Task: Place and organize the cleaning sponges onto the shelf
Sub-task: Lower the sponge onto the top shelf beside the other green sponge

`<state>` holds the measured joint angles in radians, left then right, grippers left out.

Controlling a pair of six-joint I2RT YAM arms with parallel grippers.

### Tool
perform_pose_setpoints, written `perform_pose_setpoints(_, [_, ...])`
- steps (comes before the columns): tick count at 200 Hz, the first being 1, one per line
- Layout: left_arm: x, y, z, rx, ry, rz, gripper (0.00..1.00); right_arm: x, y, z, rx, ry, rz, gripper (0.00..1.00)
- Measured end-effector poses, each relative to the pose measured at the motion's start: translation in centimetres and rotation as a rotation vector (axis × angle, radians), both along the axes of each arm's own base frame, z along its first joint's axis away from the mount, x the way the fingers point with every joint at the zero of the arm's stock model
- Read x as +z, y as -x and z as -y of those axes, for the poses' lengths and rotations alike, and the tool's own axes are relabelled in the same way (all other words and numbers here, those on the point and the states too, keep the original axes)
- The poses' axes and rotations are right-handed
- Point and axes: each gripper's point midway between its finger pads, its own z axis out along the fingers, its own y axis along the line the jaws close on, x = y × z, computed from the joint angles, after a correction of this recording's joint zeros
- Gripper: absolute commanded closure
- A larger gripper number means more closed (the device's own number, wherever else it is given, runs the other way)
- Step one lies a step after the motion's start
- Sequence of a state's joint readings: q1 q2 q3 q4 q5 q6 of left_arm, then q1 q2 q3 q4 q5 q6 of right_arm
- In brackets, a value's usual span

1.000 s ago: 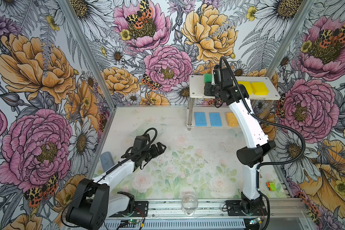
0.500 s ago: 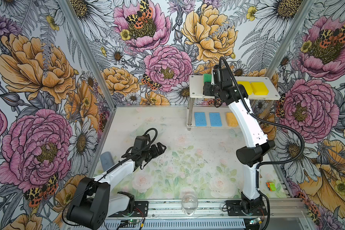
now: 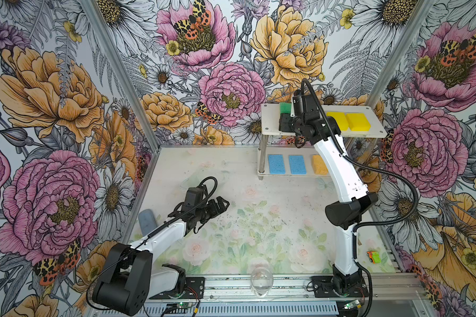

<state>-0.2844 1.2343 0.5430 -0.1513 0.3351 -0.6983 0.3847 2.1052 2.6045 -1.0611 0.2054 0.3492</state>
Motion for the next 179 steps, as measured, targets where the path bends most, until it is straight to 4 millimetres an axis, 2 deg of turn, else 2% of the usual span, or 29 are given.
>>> perform_pose_setpoints(116, [-0.11, -0.18, -0.56, 0.016, 0.003, 0.0, 0.01, -0.2, -0.18, -0.08, 0.011, 0.017, 0.001, 0.26])
perform_pose_setpoints(179, [-0.11, -0.09, -0.57, 0.015, 0.004, 0.001, 0.01, -0.19, -0.18, -0.09, 0.016, 0.025, 0.003, 0.25])
